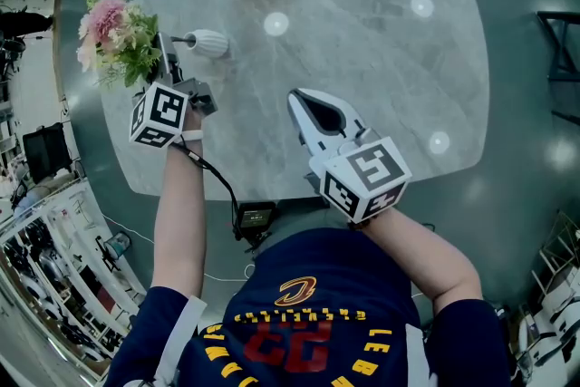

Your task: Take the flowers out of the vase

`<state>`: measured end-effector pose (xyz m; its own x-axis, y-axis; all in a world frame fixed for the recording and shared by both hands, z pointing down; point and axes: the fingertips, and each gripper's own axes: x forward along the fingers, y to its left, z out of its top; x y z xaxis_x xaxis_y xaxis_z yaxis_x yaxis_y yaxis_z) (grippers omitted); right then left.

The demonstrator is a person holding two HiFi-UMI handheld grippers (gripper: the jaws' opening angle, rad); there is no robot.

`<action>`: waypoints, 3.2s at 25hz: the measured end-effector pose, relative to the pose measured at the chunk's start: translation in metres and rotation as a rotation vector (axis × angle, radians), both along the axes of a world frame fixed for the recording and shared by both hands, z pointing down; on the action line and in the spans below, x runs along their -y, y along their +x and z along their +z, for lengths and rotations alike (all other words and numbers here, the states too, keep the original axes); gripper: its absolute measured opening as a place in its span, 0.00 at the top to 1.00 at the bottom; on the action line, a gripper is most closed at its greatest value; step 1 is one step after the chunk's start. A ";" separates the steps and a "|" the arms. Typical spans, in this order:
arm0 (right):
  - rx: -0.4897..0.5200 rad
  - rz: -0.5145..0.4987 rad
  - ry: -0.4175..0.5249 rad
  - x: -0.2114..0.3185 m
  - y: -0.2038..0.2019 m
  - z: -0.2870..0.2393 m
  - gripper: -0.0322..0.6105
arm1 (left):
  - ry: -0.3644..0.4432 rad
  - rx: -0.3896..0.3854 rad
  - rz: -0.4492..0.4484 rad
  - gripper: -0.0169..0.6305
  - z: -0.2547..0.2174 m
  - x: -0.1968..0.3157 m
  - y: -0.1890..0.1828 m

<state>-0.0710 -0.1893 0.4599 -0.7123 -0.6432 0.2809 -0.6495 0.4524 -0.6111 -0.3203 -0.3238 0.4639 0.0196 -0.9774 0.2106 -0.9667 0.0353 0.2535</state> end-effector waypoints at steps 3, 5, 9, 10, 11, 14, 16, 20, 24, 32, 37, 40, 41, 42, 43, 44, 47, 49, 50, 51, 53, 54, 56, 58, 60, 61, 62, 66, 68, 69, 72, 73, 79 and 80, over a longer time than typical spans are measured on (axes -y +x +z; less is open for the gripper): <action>0.001 0.000 -0.002 0.001 0.002 0.000 0.95 | -0.003 0.006 0.003 0.92 0.000 0.003 0.003; 0.001 0.001 -0.003 -0.001 0.002 0.001 0.95 | -0.001 0.006 0.004 0.92 -0.001 0.001 0.004; 0.001 0.001 -0.004 -0.003 0.003 0.001 0.95 | 0.002 -0.002 0.000 0.92 -0.004 -0.002 0.005; 0.002 0.000 -0.004 -0.002 0.003 0.001 0.95 | 0.002 -0.004 -0.002 0.92 -0.005 -0.002 0.004; 0.003 0.000 -0.004 -0.001 0.002 0.000 0.95 | 0.001 -0.004 -0.006 0.92 -0.005 -0.002 0.002; 0.005 -0.003 -0.004 0.000 0.002 0.003 0.95 | 0.005 -0.006 -0.015 0.92 -0.006 -0.002 0.000; 0.005 -0.004 -0.005 -0.001 0.002 0.004 0.95 | 0.007 -0.007 -0.016 0.92 -0.006 -0.004 -0.002; 0.003 -0.008 -0.006 -0.003 0.000 0.005 0.95 | 0.009 -0.009 -0.018 0.92 -0.008 -0.006 -0.004; 0.001 -0.010 -0.003 -0.002 0.002 0.005 0.95 | 0.016 -0.012 -0.021 0.92 -0.011 -0.006 -0.003; 0.004 -0.006 0.002 -0.001 0.007 0.003 0.95 | 0.023 -0.009 -0.021 0.92 -0.019 -0.006 0.000; 0.004 -0.007 -0.001 -0.001 0.006 0.002 0.95 | 0.045 -0.025 -0.026 0.92 -0.033 -0.007 -0.001; 0.002 -0.008 -0.003 -0.005 0.005 0.004 0.95 | 0.062 -0.020 -0.014 0.92 -0.041 -0.009 -0.001; 0.001 -0.009 -0.004 -0.005 0.005 0.003 0.95 | 0.068 -0.022 -0.014 0.92 -0.044 -0.009 -0.001; 0.000 -0.009 -0.003 -0.006 0.004 0.002 0.95 | 0.074 -0.027 -0.015 0.92 -0.047 -0.010 -0.003; -0.002 -0.010 -0.003 -0.006 0.003 0.000 0.95 | 0.079 -0.034 -0.019 0.92 -0.050 -0.011 -0.006; -0.003 -0.010 -0.002 -0.008 0.000 -0.002 0.95 | 0.084 -0.042 -0.024 0.92 -0.054 -0.013 -0.009; -0.006 -0.014 0.005 -0.012 -0.009 -0.008 0.95 | 0.095 -0.059 -0.038 0.92 -0.062 -0.021 -0.022; -0.007 -0.017 0.006 -0.013 -0.012 -0.008 0.95 | 0.104 -0.063 -0.040 0.92 -0.066 -0.024 -0.024; -0.007 -0.018 0.004 -0.014 -0.013 -0.007 0.95 | 0.107 -0.065 -0.040 0.92 -0.067 -0.024 -0.025; -0.006 -0.018 0.002 -0.014 -0.013 -0.006 0.95 | 0.109 -0.068 -0.040 0.92 -0.067 -0.025 -0.025; -0.005 -0.017 -0.002 -0.014 -0.011 -0.003 0.95 | 0.114 -0.072 -0.041 0.92 -0.069 -0.024 -0.024; -0.006 -0.018 -0.002 -0.013 -0.009 -0.002 0.95 | 0.118 -0.073 -0.042 0.92 -0.070 -0.023 -0.023; -0.008 -0.019 -0.001 -0.011 -0.006 -0.001 0.95 | 0.123 -0.075 -0.046 0.92 -0.073 -0.021 -0.020; -0.012 -0.020 0.000 -0.010 -0.004 -0.001 0.95 | 0.127 -0.079 -0.054 0.92 -0.076 -0.020 -0.020; -0.013 -0.021 -0.001 -0.008 -0.001 -0.002 0.95 | 0.135 -0.093 -0.068 0.92 -0.082 -0.020 -0.020; -0.014 -0.022 -0.001 -0.008 0.000 -0.003 0.95 | 0.139 -0.102 -0.075 0.92 -0.085 -0.021 -0.020; -0.014 -0.022 -0.001 -0.008 0.000 -0.004 0.95 | 0.144 -0.111 -0.081 0.92 -0.088 -0.022 -0.021; -0.015 -0.027 0.002 -0.005 0.001 -0.007 0.95 | 0.158 -0.132 -0.088 0.92 -0.096 -0.025 -0.022; -0.015 -0.027 0.005 -0.002 0.003 -0.007 0.95 | 0.161 -0.138 -0.088 0.92 -0.098 -0.025 -0.020; -0.015 -0.026 0.006 -0.001 0.004 -0.007 0.95 | 0.163 -0.141 -0.090 0.92 -0.099 -0.026 -0.020; -0.016 -0.032 0.010 0.002 0.005 -0.007 0.95 | 0.174 -0.162 -0.102 0.92 -0.101 -0.028 -0.022; -0.017 -0.034 0.012 0.002 0.004 -0.008 0.95 | 0.178 -0.171 -0.107 0.92 -0.103 -0.029 -0.024; -0.031 -0.051 0.021 -0.003 -0.002 -0.012 0.95 | 0.204 -0.210 -0.134 0.92 -0.115 -0.039 -0.039; -0.035 -0.054 0.021 -0.003 -0.002 -0.009 0.95 | 0.207 -0.213 -0.138 0.92 -0.113 -0.040 -0.040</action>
